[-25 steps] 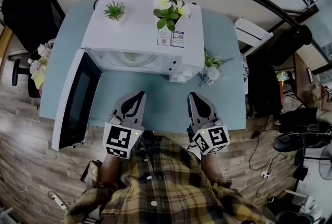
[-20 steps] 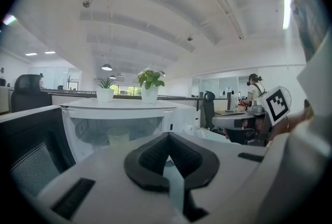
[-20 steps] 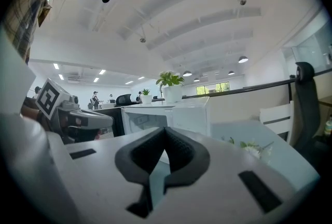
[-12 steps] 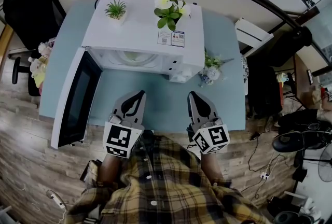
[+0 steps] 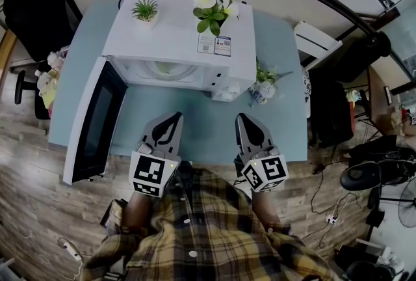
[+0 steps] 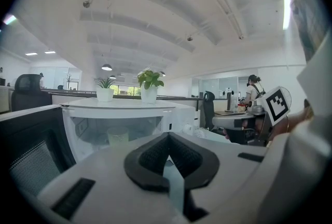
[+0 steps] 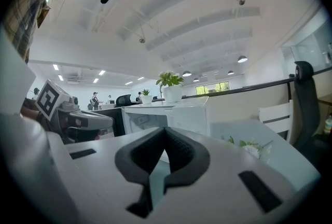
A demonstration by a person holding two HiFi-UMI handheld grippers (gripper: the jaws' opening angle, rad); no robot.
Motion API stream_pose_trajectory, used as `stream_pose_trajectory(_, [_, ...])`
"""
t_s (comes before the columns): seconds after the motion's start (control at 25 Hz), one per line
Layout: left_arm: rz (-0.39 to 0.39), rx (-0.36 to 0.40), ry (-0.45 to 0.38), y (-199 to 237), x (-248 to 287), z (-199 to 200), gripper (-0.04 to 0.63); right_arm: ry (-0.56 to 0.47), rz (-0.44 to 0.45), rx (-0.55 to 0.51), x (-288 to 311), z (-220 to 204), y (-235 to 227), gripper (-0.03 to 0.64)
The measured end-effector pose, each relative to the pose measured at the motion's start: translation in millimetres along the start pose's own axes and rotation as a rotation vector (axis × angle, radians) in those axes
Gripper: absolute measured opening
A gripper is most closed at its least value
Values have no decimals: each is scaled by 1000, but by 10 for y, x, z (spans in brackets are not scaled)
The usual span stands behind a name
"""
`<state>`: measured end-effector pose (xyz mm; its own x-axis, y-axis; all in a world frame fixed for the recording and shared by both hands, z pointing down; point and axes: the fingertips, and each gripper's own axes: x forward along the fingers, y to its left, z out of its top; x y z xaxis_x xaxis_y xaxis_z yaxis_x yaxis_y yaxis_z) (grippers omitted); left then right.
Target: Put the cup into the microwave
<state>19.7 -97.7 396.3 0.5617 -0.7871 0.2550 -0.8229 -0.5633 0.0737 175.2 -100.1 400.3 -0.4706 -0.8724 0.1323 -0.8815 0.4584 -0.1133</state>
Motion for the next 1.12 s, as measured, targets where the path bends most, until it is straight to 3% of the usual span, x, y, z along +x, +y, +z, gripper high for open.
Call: stream_pose_trajectory(1.12, [23,-10,4,30,41,-47,-8,19,5,27,19,-94,-82,3])
